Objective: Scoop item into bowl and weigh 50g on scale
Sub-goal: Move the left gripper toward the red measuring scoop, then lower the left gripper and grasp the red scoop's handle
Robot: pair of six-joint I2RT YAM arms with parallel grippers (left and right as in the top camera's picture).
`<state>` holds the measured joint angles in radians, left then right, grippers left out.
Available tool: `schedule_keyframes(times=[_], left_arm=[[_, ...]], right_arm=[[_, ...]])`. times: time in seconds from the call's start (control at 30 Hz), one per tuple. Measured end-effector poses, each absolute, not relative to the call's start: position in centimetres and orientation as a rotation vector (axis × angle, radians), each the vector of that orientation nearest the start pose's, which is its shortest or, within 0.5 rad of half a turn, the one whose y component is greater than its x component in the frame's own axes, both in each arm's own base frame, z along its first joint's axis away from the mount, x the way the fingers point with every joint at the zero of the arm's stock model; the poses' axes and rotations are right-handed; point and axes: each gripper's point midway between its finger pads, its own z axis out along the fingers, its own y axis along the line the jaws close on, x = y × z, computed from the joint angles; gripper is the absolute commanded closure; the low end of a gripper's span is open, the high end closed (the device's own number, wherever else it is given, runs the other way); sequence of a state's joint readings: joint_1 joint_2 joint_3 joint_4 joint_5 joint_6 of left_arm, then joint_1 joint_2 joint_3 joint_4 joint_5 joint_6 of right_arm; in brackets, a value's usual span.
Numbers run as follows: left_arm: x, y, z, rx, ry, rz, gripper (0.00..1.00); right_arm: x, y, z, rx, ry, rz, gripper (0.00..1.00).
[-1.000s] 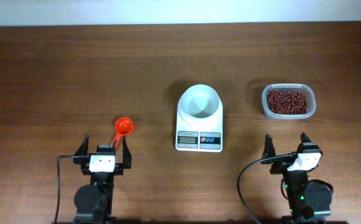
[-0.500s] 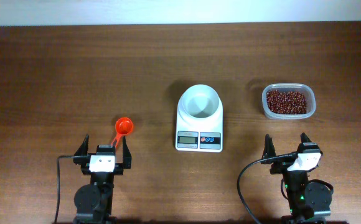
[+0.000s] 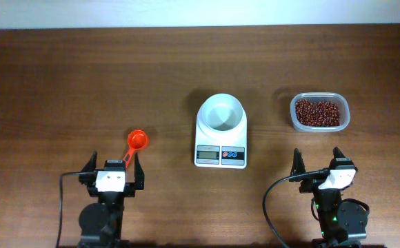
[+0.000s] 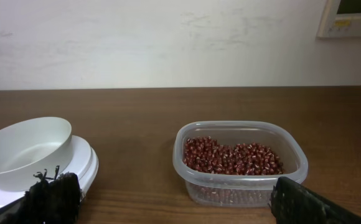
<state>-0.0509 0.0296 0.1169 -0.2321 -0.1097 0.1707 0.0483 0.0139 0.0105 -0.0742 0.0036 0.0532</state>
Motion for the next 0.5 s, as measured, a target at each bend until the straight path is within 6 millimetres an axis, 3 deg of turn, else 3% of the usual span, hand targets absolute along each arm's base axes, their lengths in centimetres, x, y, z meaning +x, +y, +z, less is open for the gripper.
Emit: schedule_keyframes(times=[0.17,0.3,0.5], left_arm=[[23.4,0.7,21.1,0.112,1.743,0.183,0.01],[24.1,0.7,22.7,0.131,1.871,0.185,0.01],[27.2,0.4,24.3,0.181,2.138,0.185,0.01]], right_arm=[[24.6,1.1,15.7,0.007,1.649,0.074,0.01],[24.6,1.1,15.7,0.007,1.649,0.075,0.01],[24.6,1.1,15.7,0.007,1.65,0.074,0.01]])
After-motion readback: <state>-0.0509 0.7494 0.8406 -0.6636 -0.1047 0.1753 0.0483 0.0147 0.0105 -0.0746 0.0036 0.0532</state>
